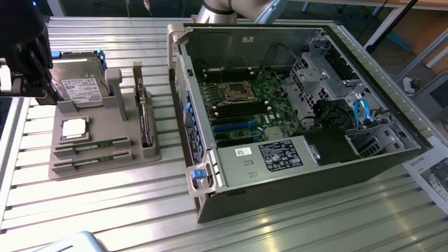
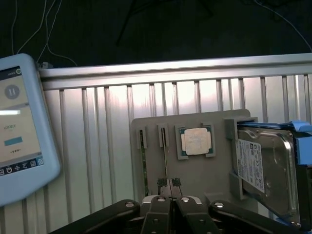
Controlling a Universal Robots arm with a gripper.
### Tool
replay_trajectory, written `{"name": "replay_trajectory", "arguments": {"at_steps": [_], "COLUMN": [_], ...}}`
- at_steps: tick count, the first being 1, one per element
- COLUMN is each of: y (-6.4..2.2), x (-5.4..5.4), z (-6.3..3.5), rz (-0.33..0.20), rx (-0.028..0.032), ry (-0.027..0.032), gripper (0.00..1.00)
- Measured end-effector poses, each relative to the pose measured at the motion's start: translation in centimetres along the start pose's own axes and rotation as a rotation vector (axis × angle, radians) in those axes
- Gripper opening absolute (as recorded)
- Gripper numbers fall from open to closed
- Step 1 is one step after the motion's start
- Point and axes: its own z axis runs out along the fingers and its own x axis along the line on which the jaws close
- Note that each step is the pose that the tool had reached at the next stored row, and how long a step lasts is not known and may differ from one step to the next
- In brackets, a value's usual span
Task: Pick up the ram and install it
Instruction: 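Pick up the ram and move it above insertion slot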
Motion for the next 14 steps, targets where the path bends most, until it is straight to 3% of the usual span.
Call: {"name": "replay_trajectory", "arguments": {"at_steps": [14], "y": [-0.16], "x": [0.6], "z": [3.02], "rz": [0.000], "rx": [0.0000], "ry": [0.0000], "gripper": [0.10]}}
